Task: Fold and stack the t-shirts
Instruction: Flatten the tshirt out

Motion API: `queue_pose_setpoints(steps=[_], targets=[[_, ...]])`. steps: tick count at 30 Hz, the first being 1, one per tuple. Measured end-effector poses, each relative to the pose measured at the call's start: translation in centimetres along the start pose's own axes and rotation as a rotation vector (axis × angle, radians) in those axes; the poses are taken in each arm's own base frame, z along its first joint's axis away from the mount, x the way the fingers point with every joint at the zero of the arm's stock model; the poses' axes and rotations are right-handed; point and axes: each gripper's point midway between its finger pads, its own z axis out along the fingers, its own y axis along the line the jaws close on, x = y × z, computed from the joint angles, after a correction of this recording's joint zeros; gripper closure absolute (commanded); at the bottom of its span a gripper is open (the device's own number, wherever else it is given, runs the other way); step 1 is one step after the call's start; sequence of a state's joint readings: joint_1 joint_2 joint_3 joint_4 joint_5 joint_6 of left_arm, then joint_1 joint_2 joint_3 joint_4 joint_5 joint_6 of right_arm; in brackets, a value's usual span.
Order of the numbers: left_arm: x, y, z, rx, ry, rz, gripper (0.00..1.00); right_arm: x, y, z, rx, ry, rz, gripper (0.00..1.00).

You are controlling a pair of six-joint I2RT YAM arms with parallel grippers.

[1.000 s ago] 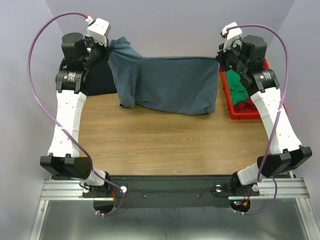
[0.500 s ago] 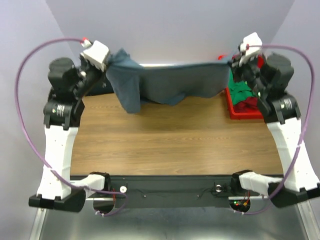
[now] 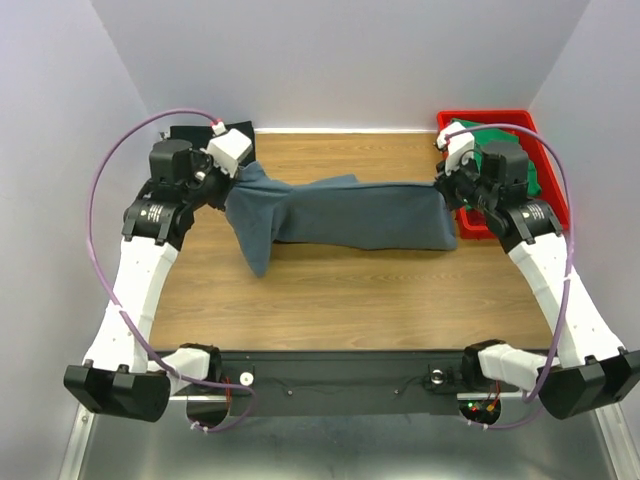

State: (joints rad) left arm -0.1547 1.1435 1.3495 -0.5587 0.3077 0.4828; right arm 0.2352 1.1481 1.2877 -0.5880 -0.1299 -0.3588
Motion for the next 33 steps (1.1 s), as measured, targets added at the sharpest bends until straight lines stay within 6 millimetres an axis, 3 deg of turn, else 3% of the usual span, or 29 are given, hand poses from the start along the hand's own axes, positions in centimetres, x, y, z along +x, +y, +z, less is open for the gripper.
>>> queue_pose_setpoints(steps=[3,6,9,11,12,13,14,15,16,17,18,19,22,27,29,31,33], targets=[[1.4,-2.0,0.9,0.057,0.022,0.046,1.00,0.3,0.5,-0.3,-0.026,-0.003,-0.019,1.00],[7.4,-6.7,2.9,0.193,0.141,0.099,1.00,3.2,2.3,-0.1,-0.096,0.041,-0.033,0.99],[15.0,-10.8,3.6,0.322,0.314,0.124,1.00,9.1,4.9,0.6,-0.190,0.168,-0.034,0.99],[18.8,-12.9,3.4,0.384,0.401,0.140,1.00,13.6,6.8,1.0,-0.257,0.279,-0.035,0.99],[20.7,-13.9,3.1,0.418,0.448,0.147,0.85,16.2,7.9,0.9,-0.300,0.347,-0.035,0.99],[22.0,-14.6,2.8,0.444,0.479,0.158,0.61,17.5,8.5,0.8,-0.325,0.384,-0.037,0.99],[22.5,-15.0,2.7,0.464,0.494,0.171,0.50,19.6,9.6,0.4,-0.369,0.444,-0.040,0.90],[22.9,-15.3,2.5,0.485,0.508,0.185,0.42,20.7,10.3,0.0,-0.406,0.481,-0.046,0.75],[23.0,-15.5,2.5,0.500,0.509,0.200,0.35,21.3,10.7,-0.3,-0.434,0.505,-0.051,0.45],[23.0,-15.6,2.4,0.512,0.510,0.207,0.27,21.5,10.9,-0.5,-0.451,0.517,-0.052,0.30],[22.9,-15.6,2.3,0.519,0.512,0.212,0.24,21.6,11.1,-0.7,-0.468,0.523,-0.058,0.19],[22.4,-15.4,2.0,0.525,0.511,0.214,0.23,21.3,11.2,-1.0,-0.485,0.526,-0.074,0.00],[19.6,-13.7,2.0,0.509,0.463,0.215,0.23,19.6,10.6,-1.5,-0.489,0.497,-0.111,0.00],[14.3,-7.8,3.2,0.414,0.366,0.176,0.23,16.4,9.3,-2.4,-0.468,0.426,-0.181,0.04],[14.0,-6.1,3.9,0.401,0.370,0.165,0.23,16.2,9.0,-2.4,-0.487,0.436,-0.218,0.07],[14.3,-6.1,4.4,0.424,0.386,0.162,0.23,17.0,9.1,-2.0,-0.533,0.479,-0.247,0.10],[15.3,-6.6,4.8,0.464,0.418,0.150,0.27,19.1,9.6,-1.7,-0.602,0.563,-0.269,0.25]])
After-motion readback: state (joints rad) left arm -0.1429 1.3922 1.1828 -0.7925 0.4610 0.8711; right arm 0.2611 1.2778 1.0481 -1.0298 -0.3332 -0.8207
